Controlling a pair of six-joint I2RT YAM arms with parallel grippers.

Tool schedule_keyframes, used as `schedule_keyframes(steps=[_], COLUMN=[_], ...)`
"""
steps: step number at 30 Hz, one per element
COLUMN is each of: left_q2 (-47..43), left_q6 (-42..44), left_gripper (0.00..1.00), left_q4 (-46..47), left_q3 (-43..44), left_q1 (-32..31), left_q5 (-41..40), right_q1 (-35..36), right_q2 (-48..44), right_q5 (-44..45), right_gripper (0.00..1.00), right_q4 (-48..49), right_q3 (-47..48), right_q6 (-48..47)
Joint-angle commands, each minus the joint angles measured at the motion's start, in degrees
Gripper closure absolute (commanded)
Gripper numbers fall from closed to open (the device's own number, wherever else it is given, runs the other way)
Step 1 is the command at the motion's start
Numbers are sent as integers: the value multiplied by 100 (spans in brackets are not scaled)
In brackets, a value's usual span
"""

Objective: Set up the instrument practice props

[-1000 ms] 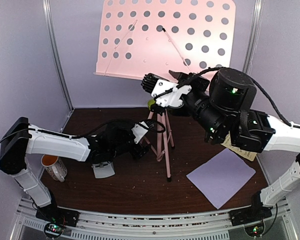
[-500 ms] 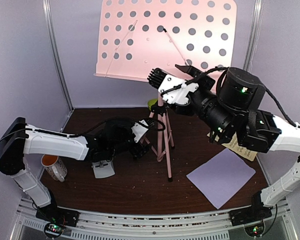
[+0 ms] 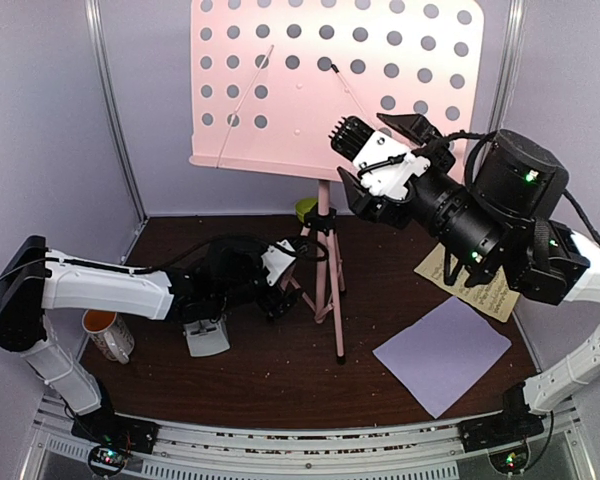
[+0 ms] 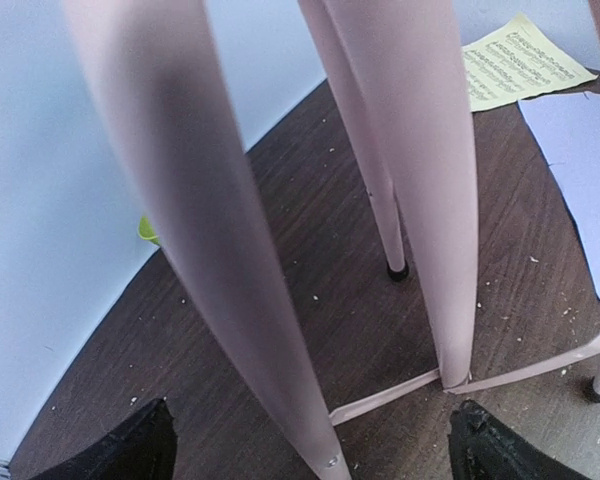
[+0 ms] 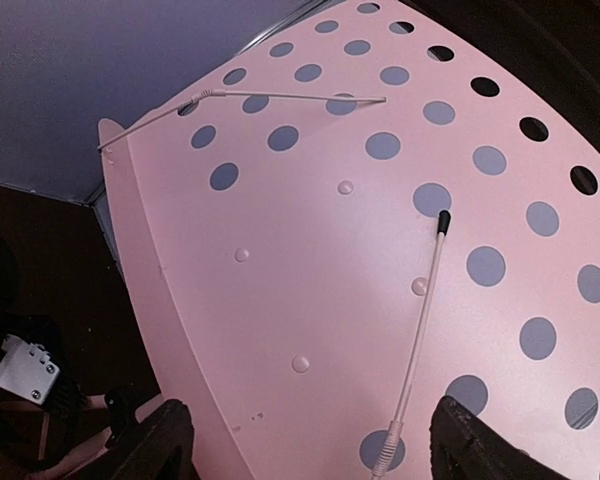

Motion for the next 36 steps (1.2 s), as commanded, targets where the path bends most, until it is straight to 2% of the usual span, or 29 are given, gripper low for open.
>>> schedule_keyframes(steps=[1,3,7,14,23,28,33,36], left_q2=[-232,-264,-321,-567,-1334,-1705,-1625,-1644], left_q6=[-100,-113,-145,-351,-876,-1194,-1440,-1584], left_gripper=[2,2,2,2,2,2,2,2], left_q4=[92,59,-54,-190,-308,-189,-507,-468], left_q3=[48,44,56,-49,-466,-735,-561,-594], left_q1=[-24,-26,-26,-26,-26,-26,-26,-26], left_q5=[88,102,144,170,-147,-474,-580,-387], right_q1=[142,242,529,994,1199,1213,1220,1213], right_q2=[-159,-211,-368,-491,-662,-1005,-1215,-1152], right_q5=[-126,-158,-210,-168,-408,-384,-566,-455], right_gripper=[16,7,0,0,0,0,0,0], right_q4=[-269,-403,-652,-1027,-1847,-1412,-1106,-1108], right_q3=[-110,-137,-217,-112,-307,-1062,-1923,-2214], right_q6=[283,408,696,1244,3349,4489,5244,5759])
